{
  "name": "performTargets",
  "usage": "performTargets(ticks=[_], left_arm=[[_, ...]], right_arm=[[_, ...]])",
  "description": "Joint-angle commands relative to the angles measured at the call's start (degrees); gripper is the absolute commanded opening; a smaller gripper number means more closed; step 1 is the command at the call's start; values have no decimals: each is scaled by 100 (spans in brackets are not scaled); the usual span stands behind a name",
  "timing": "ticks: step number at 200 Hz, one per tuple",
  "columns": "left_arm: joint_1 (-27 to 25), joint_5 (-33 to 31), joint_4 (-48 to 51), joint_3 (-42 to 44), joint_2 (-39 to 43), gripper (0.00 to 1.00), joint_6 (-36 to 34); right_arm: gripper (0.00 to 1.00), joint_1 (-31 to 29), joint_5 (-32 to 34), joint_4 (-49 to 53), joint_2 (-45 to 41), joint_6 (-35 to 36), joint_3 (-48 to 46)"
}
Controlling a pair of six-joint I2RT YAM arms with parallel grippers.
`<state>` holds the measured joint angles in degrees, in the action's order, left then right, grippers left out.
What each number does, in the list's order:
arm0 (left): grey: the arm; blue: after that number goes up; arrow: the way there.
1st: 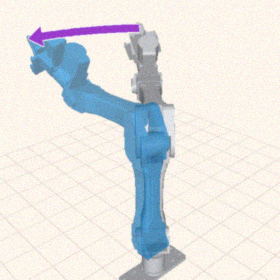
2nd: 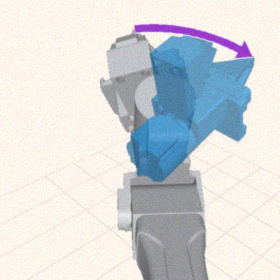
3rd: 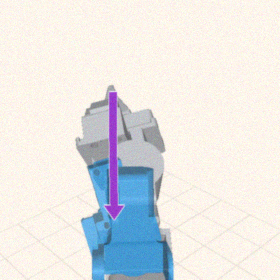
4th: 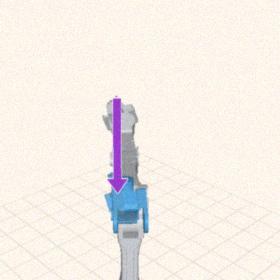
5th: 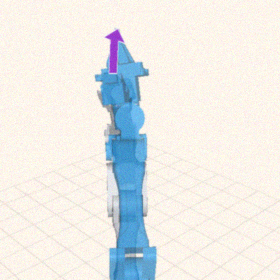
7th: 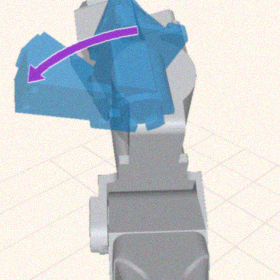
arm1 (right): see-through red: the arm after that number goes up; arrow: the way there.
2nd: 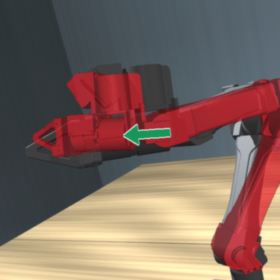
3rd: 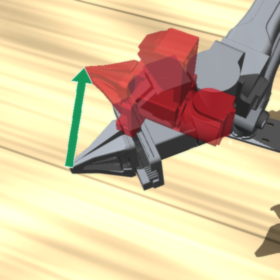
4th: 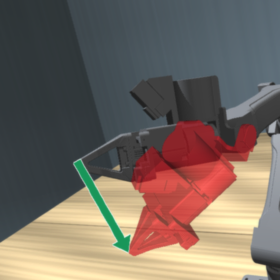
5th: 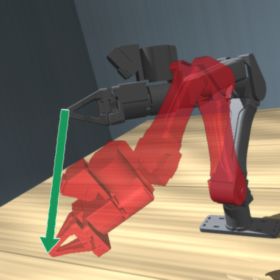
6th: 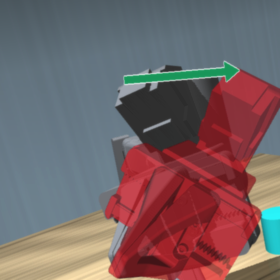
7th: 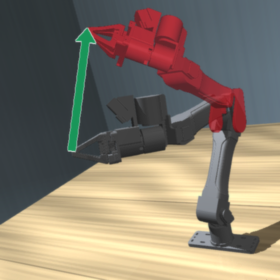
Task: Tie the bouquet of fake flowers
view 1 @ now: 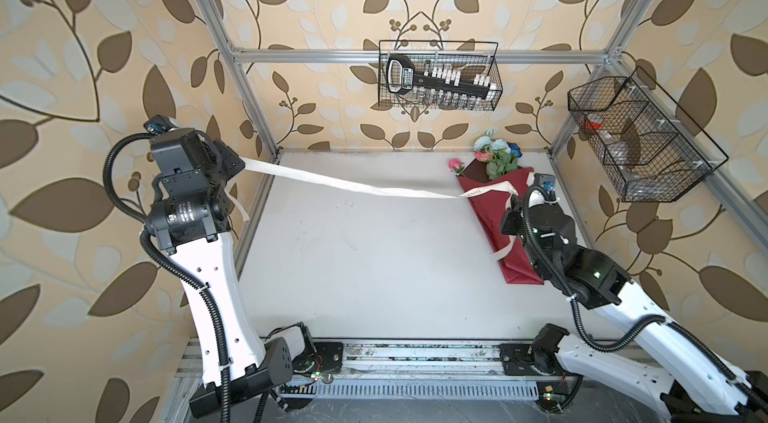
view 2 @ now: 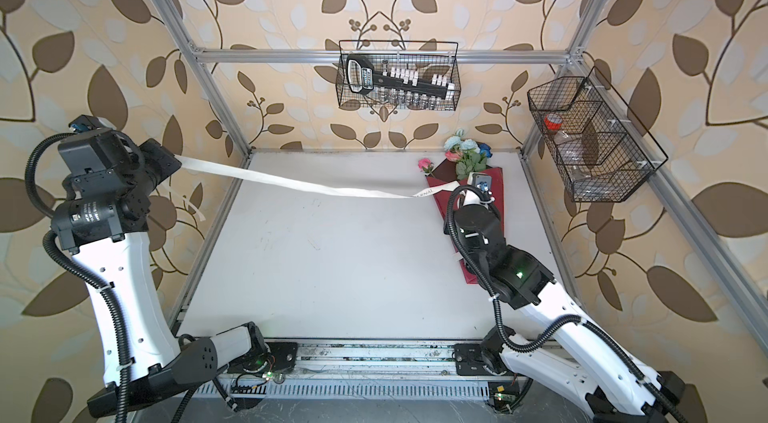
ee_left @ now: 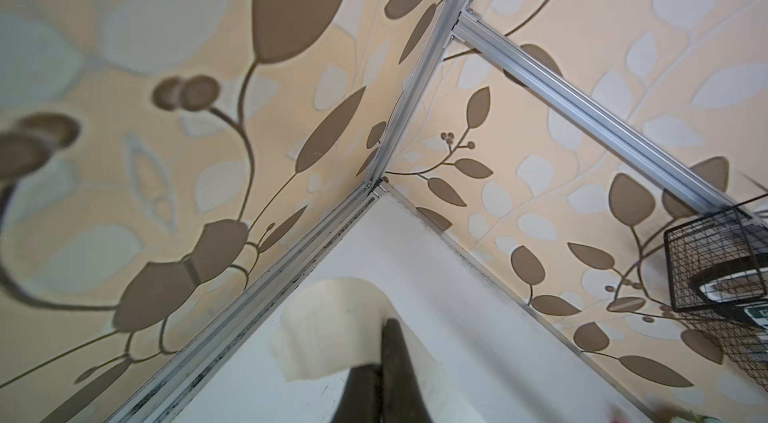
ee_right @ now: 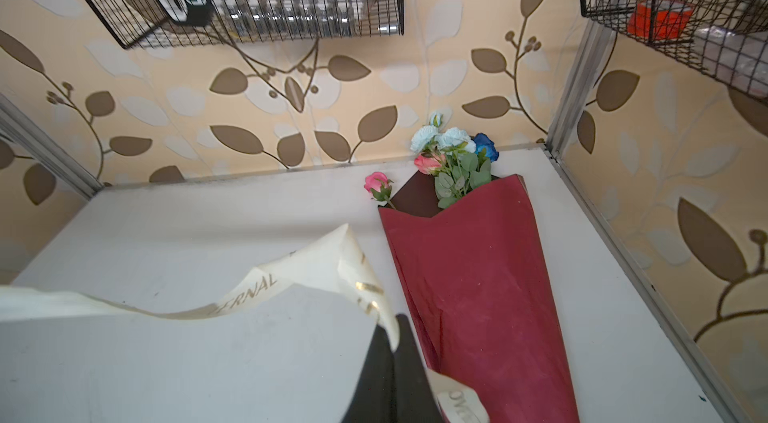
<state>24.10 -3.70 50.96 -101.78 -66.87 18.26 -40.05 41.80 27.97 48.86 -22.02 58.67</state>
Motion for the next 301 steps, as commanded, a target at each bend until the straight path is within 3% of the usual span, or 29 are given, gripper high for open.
performTargets(ticks=[1, 22, 53, 79, 140, 166, 187, 202, 224, 234, 258, 281, 301], left_arm=[[60, -561, -125, 409, -5, 0, -332], [60, -618, -455, 920, -533, 0, -331], [60, -262, -1122, 1695, -1372, 0, -33], [51, 109, -1512, 2133, -2274, 0, 271], [18, 260, -1841, 1813, -3641, 0, 618], [-6, 412, -1836, 1654, -3861, 0, 705], [-19, 550, -1800, 1583, -3975, 13, 751], [-19, 560, -1606, 1417, -4134, 21, 811], [-19, 681, -1439, 1293, -4238, 51, 837], [-27, 721, -1373, 1296, -4207, 56, 854], [-63, 705, -1281, 1488, -3836, 75, 922], [-183, 958, -1277, 1906, -3257, 98, 1064], [-417, 1258, -1489, 2544, -2682, 99, 1248]], right_arm=[[0, 81, -357, 366, 465, 93, 164], [0, 479, -778, 429, 1340, 170, 323], [0, 1223, -1699, 222, 2740, 277, 477], [0, 1476, -2188, 38, 3625, 387, 657], [0, 1729, -2667, -137, 4743, 483, 1067], [7, 1764, -3020, -359, 5059, 658, 1300], [8, 1808, -2985, -360, 5487, 751, 1689], [20, 1864, -2886, -252, 5787, 754, 1913], [25, 1981, -2720, -152, 5994, 669, 2001], [31, 2031, -2695, -133, 5963, 593, 1952], [42, 2067, -2782, -129, 5580, 454, 1697], [42, 2024, -3341, -317, 4986, 263, 1117], [42, 1843, -3871, -663, 4468, -4, 369]])
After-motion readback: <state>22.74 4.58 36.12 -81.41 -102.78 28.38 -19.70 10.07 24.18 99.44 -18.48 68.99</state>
